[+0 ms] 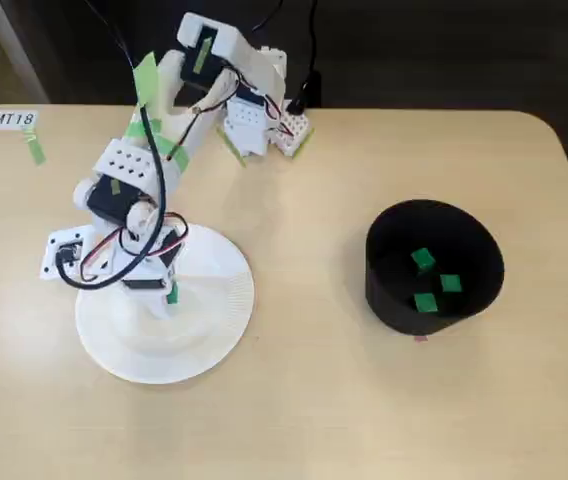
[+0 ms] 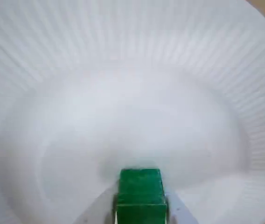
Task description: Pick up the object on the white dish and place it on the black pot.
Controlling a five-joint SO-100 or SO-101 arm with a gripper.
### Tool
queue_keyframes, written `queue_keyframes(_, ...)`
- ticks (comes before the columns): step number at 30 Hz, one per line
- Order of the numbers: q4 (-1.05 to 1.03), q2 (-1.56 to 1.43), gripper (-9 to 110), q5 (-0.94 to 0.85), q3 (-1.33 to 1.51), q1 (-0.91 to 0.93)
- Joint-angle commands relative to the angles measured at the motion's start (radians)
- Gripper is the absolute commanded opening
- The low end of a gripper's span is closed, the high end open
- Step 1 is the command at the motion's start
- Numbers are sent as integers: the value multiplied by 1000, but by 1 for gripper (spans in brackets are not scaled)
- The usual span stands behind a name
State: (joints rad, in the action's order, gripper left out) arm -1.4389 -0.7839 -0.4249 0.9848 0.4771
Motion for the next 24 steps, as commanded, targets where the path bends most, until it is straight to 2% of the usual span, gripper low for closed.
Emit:
queue_keyframes(1,-29,-15,0,9,-64,0)
queue_keyframes(8,-206,-35,0,5,-268,9)
queue_keyframes(15,-225,-339,0,48,-374,-35)
queue_keyframes(20,-224,-526,0,86,-469,-164)
queue_keyframes(24,-210,-644,0,118,-509,-353)
